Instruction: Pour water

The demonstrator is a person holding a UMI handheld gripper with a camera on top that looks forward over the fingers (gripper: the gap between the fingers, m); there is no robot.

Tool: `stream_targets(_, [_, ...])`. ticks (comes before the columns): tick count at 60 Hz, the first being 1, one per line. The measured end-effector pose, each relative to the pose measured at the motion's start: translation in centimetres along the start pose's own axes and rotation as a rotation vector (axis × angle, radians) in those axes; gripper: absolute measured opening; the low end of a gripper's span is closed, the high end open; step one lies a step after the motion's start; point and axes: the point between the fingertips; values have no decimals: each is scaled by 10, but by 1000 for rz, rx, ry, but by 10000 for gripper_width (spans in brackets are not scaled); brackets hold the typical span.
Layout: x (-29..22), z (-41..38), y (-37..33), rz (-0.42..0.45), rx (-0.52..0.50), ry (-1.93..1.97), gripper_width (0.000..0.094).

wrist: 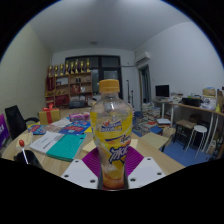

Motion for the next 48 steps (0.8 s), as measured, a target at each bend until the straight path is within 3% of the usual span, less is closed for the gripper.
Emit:
stream_targets(5, [6, 15, -29, -34, 5, -12, 452])
stream_targets(6, [3, 7, -1, -48, 7, -12, 469])
stream_targets(11, [15, 8, -16, -155, -18, 14, 591])
stream_targets(16, [17, 13, -63, -218, -58, 63, 856])
stream_targets(20, [2, 3, -79, -244, -55, 90, 839])
stream_targets(39, [-67, -37, -299, -246, 63, -19, 831])
stream_targets(48, [-81, -76, -394, -271, 51, 25, 826])
Point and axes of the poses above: the point between the fingertips, and its own axes, seen from behind it with the camera up: z to the right, x down, y forward, the way the camera looks
